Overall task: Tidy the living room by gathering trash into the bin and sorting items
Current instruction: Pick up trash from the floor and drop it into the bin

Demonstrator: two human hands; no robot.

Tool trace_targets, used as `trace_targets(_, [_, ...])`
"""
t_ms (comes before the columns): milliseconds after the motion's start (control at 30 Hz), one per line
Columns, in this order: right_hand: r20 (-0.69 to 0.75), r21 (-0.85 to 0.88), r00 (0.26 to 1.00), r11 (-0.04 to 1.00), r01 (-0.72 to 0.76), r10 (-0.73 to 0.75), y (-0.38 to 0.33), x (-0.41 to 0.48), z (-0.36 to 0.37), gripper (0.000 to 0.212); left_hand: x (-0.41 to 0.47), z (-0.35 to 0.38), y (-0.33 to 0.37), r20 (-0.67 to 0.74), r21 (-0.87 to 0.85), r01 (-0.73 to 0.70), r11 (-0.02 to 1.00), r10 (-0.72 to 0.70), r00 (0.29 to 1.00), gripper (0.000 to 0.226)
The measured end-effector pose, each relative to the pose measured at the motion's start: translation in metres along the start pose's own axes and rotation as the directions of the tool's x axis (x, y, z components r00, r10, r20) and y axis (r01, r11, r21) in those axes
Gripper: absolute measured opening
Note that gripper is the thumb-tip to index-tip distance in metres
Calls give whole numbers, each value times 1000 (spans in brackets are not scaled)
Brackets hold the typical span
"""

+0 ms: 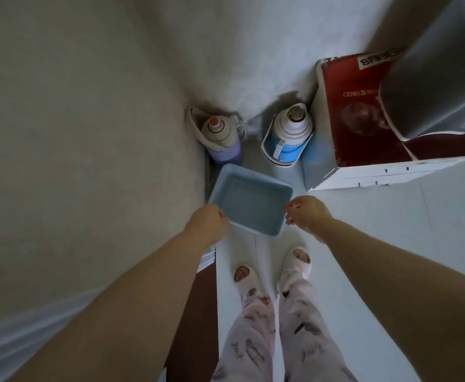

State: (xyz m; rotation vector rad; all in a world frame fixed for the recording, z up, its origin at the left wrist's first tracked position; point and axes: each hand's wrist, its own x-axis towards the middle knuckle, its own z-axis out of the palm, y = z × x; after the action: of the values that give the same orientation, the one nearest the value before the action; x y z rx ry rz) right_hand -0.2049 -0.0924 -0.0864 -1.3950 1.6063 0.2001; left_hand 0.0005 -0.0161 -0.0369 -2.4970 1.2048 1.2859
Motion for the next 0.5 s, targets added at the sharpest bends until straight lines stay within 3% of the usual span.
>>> trace_targets(167, [47,-36,998,998,-50,51,24,68,21,28,64,40,-9,39,-76,76,994,-73,997,17])
trace_targets(333, [117,-57,984,990,-126,132,63,140,49,27,139,96,-27,114,-182,183,966,-165,980,29])
trace_targets(500, [103,-205,980,968,-143,167,91,200,84,31,203,152,-46,174,-290,289,912,-247,953,30])
